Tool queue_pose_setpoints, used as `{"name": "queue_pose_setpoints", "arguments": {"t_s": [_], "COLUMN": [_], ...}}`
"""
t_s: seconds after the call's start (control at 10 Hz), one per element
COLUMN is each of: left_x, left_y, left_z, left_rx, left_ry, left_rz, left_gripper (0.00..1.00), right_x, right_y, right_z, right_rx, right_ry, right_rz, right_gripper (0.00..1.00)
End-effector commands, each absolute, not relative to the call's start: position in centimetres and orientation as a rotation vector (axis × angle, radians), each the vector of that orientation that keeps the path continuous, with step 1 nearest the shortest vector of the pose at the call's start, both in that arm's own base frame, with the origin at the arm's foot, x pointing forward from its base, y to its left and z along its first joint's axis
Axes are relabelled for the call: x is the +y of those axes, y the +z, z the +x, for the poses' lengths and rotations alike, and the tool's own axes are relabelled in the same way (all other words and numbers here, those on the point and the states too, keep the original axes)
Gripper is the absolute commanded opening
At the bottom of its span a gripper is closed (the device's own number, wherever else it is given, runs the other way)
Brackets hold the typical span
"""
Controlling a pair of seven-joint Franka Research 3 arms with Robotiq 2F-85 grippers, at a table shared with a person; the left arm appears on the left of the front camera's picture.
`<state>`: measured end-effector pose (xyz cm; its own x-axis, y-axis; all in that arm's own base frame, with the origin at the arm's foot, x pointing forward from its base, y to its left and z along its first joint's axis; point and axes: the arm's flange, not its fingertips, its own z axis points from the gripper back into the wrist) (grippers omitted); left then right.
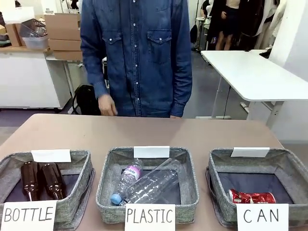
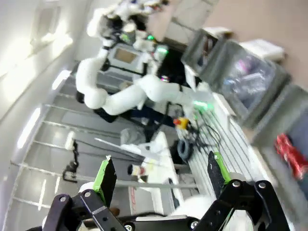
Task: Sort the can waste into the basket.
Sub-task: Pick up the can waste from the table and place it in the right Fabric basket.
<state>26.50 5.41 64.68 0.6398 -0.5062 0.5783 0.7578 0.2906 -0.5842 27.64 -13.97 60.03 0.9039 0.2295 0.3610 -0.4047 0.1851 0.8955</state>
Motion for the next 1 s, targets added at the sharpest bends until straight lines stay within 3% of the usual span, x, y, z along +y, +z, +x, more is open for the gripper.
{"name": "queue_pose_setpoints", "arguments": {"t_s": [0.0,0.2,0.4,0.5,0.6,0.7,0.8,0.9], "left_x": [-3.0,-13.6,-22.6,-26.6,-30.4,-30.4,-28.3,-28.3], "left_y": [63.4,62.6,60.6,59.2,57.5,54.1,59.5,59.5], "left_z": [29.5,30.6,30.0,29.2,28.5,27.3,28.5,28.5], "left_rx": [-0.250,-0.191,-0.330,-0.410,-0.477,-0.226,-0.398,-0.398], "left_ry": [-0.948,-1.072,-1.105,-1.100,-1.024,-1.089,-1.095,-1.095], "left_rz": [-0.964,-0.963,-0.894,-0.876,-0.835,-0.770,-0.861,-0.861], "left_gripper": [0.00,0.00,0.00,0.00,0.00,0.00,0.00,0.00], "right_x": [-21.4,-26.6,-29.6,-30.1,-28.6,-28.6,-28.6,-28.6], "right_y": [60.5,57.6,54.0,52.8,54.3,54.3,54.3,54.3], "right_z": [23.4,18.1,13.9,13.4,14.6,14.6,14.6,14.6], "right_rx": [-0.169,-0.213,-0.213,-0.233,-0.219,-0.219,-0.219,-0.219], "right_ry": [0.324,0.252,0.193,0.175,0.168,0.168,0.168,0.168], "right_rz": [1.193,1.189,1.194,1.242,1.178,1.178,1.178,1.178], "right_gripper": [1.00,1.00,1.00,1.00,1.00,1.00,1.00,1.00]}}
